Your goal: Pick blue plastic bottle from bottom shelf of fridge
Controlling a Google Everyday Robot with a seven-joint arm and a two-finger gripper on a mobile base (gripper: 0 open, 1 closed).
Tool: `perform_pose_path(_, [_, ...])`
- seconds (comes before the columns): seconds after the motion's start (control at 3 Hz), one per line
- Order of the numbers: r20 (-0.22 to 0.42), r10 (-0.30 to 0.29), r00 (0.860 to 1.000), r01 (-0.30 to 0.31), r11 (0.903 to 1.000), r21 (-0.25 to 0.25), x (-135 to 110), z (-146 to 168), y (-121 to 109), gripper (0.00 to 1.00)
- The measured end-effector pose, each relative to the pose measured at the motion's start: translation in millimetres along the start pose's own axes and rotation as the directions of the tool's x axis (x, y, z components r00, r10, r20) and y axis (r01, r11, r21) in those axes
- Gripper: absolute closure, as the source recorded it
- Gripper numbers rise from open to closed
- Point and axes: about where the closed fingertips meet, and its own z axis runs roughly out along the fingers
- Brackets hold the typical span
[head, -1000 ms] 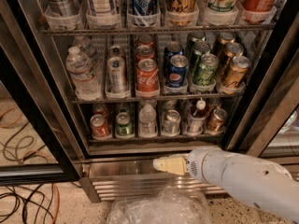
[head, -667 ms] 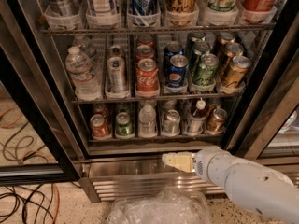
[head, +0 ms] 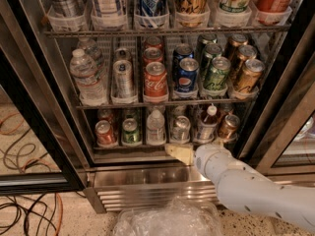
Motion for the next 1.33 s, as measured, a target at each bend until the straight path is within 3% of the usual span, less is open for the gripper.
perform_pose_path(0.33, [0.131,0.0,0.991,-0.006,0.9987,0.051,-19,22,2,0.0])
perform_pose_path(0.67, [0.171,-0.007,0.985,-0.004,0.9978,0.066,-33,17,-3,0.0])
perform_pose_path(1.0, [0.167,-0.007,0.986,-0.003,0.998,0.064,-32,17,-2,0.0])
perform_pose_path(1.33, [0.183,0.029,0.983,-0.042,0.9971,0.064,-20,28,-3,0.0])
